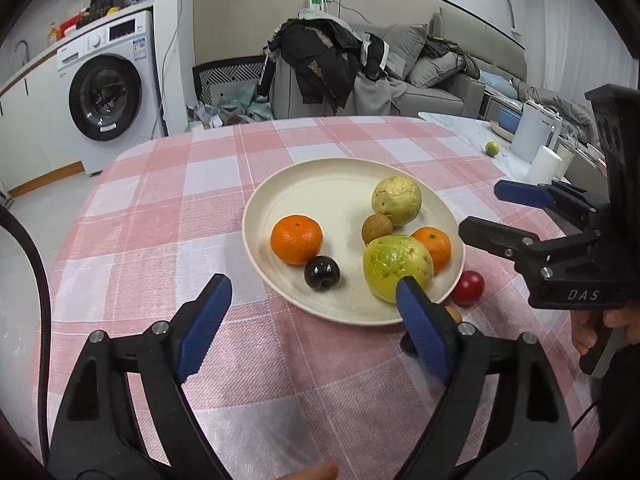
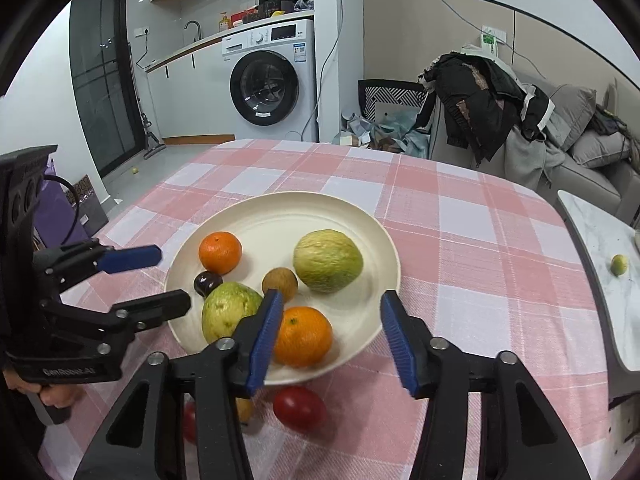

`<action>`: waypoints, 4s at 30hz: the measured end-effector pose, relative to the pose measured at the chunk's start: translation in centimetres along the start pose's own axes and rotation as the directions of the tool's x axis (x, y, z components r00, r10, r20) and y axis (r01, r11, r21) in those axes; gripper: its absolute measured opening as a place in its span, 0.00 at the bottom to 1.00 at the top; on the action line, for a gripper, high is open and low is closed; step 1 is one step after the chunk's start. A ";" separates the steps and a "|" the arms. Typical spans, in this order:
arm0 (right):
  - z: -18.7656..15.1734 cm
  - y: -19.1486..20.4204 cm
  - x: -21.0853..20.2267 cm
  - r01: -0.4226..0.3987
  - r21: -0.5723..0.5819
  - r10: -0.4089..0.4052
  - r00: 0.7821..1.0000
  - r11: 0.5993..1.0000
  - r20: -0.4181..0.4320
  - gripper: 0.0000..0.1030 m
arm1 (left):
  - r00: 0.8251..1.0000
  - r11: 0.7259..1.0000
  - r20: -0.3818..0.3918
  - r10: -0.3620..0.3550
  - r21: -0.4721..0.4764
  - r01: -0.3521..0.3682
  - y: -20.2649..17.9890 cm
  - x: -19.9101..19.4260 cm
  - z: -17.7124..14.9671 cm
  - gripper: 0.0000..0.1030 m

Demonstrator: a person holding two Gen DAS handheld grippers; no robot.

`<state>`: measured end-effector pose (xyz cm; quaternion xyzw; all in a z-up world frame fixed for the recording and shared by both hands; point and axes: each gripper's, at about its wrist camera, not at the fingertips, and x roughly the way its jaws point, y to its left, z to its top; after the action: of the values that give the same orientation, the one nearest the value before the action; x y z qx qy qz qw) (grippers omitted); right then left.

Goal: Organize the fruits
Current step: 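Open the left tool to drop the plum while the right tool releases the brown fruit, then withdraw both open tools from the plate toward the red tomatoes, then grasp a red tomato with the right tool while the left tool grasps another tomato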

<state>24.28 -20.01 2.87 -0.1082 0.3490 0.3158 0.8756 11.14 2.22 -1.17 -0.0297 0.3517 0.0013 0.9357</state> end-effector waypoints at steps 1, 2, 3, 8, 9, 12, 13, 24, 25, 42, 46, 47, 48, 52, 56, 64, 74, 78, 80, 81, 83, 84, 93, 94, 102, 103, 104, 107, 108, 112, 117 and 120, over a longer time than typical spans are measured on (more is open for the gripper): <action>-0.2 0.0 -0.4 0.005 0.000 -0.005 1.000 1.000 0.007 0.76 | 1.000 1.000 0.004 0.002 0.003 -0.002 -0.1 -0.4 -0.1 0.83; -0.4 -0.1 -0.8 0.014 0.003 -0.014 1.000 1.000 0.015 0.80 | 1.000 1.000 0.007 0.001 0.004 -0.001 -0.2 -0.9 -0.2 0.86; -0.5 -0.2 -1.1 0.022 0.008 -0.022 1.000 1.000 0.022 0.85 | 1.000 1.000 0.013 0.000 0.005 0.000 -0.3 -1.3 -0.4 0.89; -1.2 -0.8 -2.4 0.024 0.051 -0.025 0.999 0.998 0.022 0.98 | 0.999 1.000 0.039 -0.012 0.005 0.012 -0.6 -3.1 -1.2 1.00; -1.4 -0.8 -2.6 0.022 0.057 -0.024 0.999 0.998 0.026 0.99 | 0.999 1.000 0.038 -0.016 0.007 0.016 -0.8 -3.3 -1.3 1.00; -1.8 -1.0 -3.2 0.014 0.063 -0.015 0.999 0.998 0.029 1.00 | 0.999 1.000 0.046 -0.015 0.016 0.014 -1.2 -3.6 -1.3 1.00; -2.0 -1.0 -3.4 0.009 0.061 -0.010 1.000 0.998 0.026 1.00 | 0.999 1.000 0.045 -0.015 0.016 0.015 -1.3 -3.7 -1.3 1.00; -2.8 -1.0 -3.7 -0.011 0.051 0.010 1.000 0.999 0.014 1.00 | 0.999 0.999 0.024 -0.033 0.014 0.033 -1.5 -3.1 -1.6 1.00; -2.8 -1.1 -3.6 -0.011 0.050 0.011 1.000 0.999 0.011 1.00 | 0.999 0.999 0.021 -0.036 0.013 0.035 -1.5 -3.1 -1.6 1.00; -3.7 -0.3 -2.5 0.003 -0.019 -0.004 0.998 1.000 -0.062 1.00 | 0.998 0.997 -0.035 -0.052 0.063 0.054 -3.0 -1.7 -2.2 1.00; -3.8 -0.5 -2.4 0.006 -0.023 -0.008 0.997 1.000 -0.078 1.00 | 0.995 0.994 -0.063 -0.078 0.072 0.082 -3.5 -1.2 -2.5 1.00; -3.9 -0.7 -2.3 0.009 -0.022 -0.011 0.996 1.000 -0.085 1.00 | 0.994 0.994 -0.070 -0.081 0.071 0.086 -3.5 -1.2 -2.6 1.00; -3.9 -0.8 -2.2 0.011 -0.021 -0.013 0.996 1.000 -0.090 1.00 | 0.994 0.994 -0.080 -0.081 0.070 0.087 -3.5 -1.0 -2.7 1.00; -4.3 -1.0 -1.5 0.035 -0.016 -0.037 0.991 0.999 -0.126 1.00 | 0.992 0.993 -0.098 -0.085 0.071 0.092 -3.7 -0.6 -2.9 1.00; -4.7 -1.3 -0.5 0.051 -0.002 -0.051 0.985 0.999 -0.167 1.00 | 0.989 0.992 -0.112 -0.101 0.067 0.109 -3.8 -0.3 -3.0 1.00; -5.3 -1.1 0.7 0.058 -0.001 -0.057 0.979 0.998 -0.197 1.00 | 0.988 0.992 -0.119 -0.102 0.061 0.110 -3.6 0.0 -3.1 1.00; -5.5 -0.9 1.4 0.056 -0.005 -0.055 0.977 0.998 -0.208 0.99 | 0.987 0.992 -0.122 -0.105 0.056 0.112 -3.4 0.1 -3.1 1.00; -5.5 -0.8 1.4 0.033 0.001 -0.032 0.978 0.999 -0.208 0.89 | 0.987 0.992 -0.123 -0.103 0.055 0.111 -3.4 0.1 -3.1 1.00; -5.4 -0.7 1.4 0.030 -0.003 -0.030 0.979 1.000 -0.203 0.84 | 0.987 0.992 -0.123 -0.104 0.054 0.111 -3.4 0.1 -3.2 1.00; -5.4 -0.7 1.4 0.025 -0.003 -0.025 0.979 1.000 -0.201 0.82 | 0.987 0.992 -0.124 -0.104 0.053 0.111 -3.4 0.1 -3.2 1.00; -5.3 -0.6 1.4 0.017 -0.003 -0.017 0.980 1.000 -0.197 0.79 | 0.987 0.992 -0.124 -0.103 0.054 0.110 -3.4 0.2 -3.2 1.00; -5.3 -0.6 1.4 0.016 -0.006 -0.017 0.980 1.000 -0.197 0.78 | 0.987 0.992 -0.124 -0.103 0.055 0.110 -3.4 0.2 -3.2 1.00; -5.3 0.3 1.2 -0.017 -0.036 0.010 0.983 0.999 -0.184 0.60 | 0.987 0.992 -0.124 -0.103 0.054 0.111 -3.4 0.2 -3.2 1.00; -5.2 0.4 1.1 -0.022 -0.038 0.015 0.983 0.999 -0.183 0.59 | 0.987 0.992 -0.124 -0.104 0.053 0.111 -3.3 0.2 -3.2 1.00; -5.4 1.0 1.0 -0.040 -0.061 0.029 0.984 0.997 -0.175 0.46 | 0.987 0.992 -0.125 -0.105 0.054 0.113 -3.4 0.2 -3.2 1.00; -5.3 1.1 1.0 -0.037 -0.065 0.026 0.984 0.997 -0.174 0.46 | 0.987 0.992 -0.125 -0.105 0.054 0.112 -3.4 0.2 -3.2 1.00; -5.3 1.2 1.0 -0.037 -0.065 0.025 0.985 0.997 -0.173 0.46 | 0.987 0.992 -0.125 -0.104 0.054 0.112 -3.4 0.2 -3.2 1.00; -5.3 1.3 1.0 -0.046 -0.064 0.035 0.984 0.997 -0.174 0.42 | 0.986 0.992 -0.127 -0.105 0.053 0.112 -3.4 0.2 -3.2 1.00; -5.3 1.3 0.9 -0.048 -0.064 0.037 0.984 0.997 -0.174 0.40 | 0.986 0.992 -0.127 -0.105 0.054 0.113 -3.5 0.2 -3.3 1.00; -5.3 1.2 0.8 -0.055 -0.062 0.044 0.984 0.997 -0.174 0.35 | 0.986 0.992 -0.127 -0.106 0.054 0.114 -3.5 0.3 -3.3 1.00; -5.3 1.2 0.8 -0.060 -0.061 0.049 0.984 0.996 -0.172 0.31 | 0.986 0.992 -0.127 -0.107 0.052 0.115 -3.5 0.3 -3.4 1.00; -5.3 1.3 0.8 -0.059 -0.065 0.048 0.984 0.996 -0.170 0.30 | 0.986 0.992 -0.128 -0.108 0.051 0.116 -3.5 0.3 -3.4 1.00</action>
<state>21.01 -20.83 -1.50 -0.1555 0.4135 0.3409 0.8299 9.27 -1.49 -3.71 -0.0220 0.4070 -0.0634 0.9110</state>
